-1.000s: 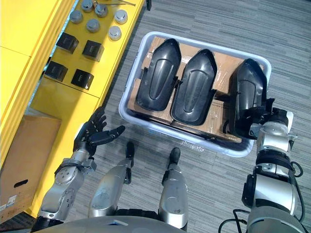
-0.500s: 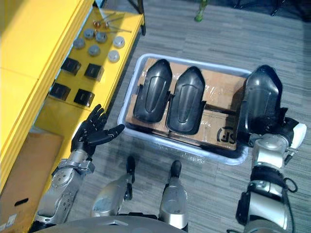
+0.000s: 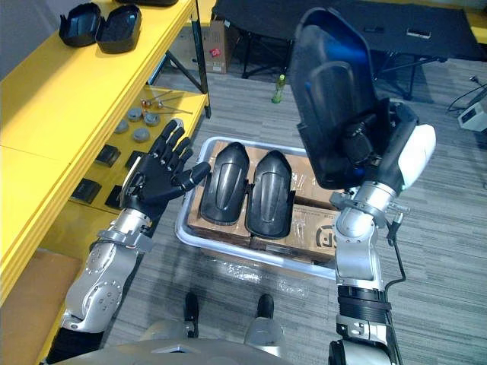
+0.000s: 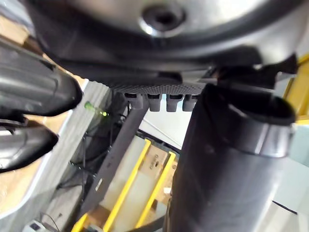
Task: Walk over and take three plastic housings, then place them on the shelf
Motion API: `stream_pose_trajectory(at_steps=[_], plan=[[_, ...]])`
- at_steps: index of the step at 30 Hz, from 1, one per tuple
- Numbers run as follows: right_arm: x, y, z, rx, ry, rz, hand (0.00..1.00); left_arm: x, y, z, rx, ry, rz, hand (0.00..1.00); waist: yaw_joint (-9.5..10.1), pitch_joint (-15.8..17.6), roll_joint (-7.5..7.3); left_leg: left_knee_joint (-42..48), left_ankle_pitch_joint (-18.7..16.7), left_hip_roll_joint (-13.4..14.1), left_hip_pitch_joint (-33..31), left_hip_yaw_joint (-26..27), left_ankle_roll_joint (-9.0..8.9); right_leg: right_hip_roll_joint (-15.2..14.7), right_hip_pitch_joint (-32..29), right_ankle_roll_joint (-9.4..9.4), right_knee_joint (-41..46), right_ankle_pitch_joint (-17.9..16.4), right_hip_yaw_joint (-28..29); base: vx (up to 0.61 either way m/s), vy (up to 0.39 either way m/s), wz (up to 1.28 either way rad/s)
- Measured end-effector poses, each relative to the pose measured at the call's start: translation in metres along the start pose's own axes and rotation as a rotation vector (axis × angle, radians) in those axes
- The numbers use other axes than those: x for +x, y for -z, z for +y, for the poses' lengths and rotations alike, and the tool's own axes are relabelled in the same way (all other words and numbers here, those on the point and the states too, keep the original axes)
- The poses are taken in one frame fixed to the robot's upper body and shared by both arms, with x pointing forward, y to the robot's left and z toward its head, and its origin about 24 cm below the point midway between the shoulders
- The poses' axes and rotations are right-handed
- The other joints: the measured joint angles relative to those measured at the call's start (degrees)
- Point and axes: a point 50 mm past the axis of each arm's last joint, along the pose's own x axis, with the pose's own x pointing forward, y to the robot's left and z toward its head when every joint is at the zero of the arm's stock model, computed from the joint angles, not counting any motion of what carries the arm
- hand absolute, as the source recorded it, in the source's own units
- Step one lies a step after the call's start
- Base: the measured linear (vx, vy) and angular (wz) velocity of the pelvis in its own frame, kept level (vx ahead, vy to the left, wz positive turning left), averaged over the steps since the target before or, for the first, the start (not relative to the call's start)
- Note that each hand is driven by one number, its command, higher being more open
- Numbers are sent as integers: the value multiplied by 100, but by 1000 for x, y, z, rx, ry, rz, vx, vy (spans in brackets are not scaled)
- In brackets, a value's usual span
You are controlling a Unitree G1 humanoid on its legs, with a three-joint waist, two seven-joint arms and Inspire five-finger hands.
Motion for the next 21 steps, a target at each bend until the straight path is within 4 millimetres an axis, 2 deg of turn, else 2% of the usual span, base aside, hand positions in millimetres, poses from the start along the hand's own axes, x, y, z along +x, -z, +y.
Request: stream_pose_trajectory(at_steps=[4, 8, 17, 21], plan=[[-3, -17, 11, 96, -4, -85, 0, 9, 1, -12, -108, 38, -6, 100, -54, -167, -3, -29, -1, 6, 53, 56, -2, 12, 28, -12, -38, 23, 21, -34, -3, -7], [-16, -35, 27, 230, -28, -108, 0, 22, 10, -16, -212, -35, -3, 100, -71, -312, -10, -99, 2, 31, 112, 172, -8, 55, 34, -23, -129, 92, 122, -26, -12, -14], [-36, -45, 52, 446, -72, 14, 0, 29, 15, -15, -239, -166, -14, 100, -80, -384, -40, -213, 50, -1, 197, 202, -11, 61, 41, -12, -129, 110, 159, -24, -6, -3], [-49, -56, 67, 513, -133, 34, 0, 35, 26, -18, -247, -197, 21, 100, -71, -518, -98, -223, 78, -16, 200, 202, -1, 49, 47, 2, -139, 121, 156, 0, 0, 0]])
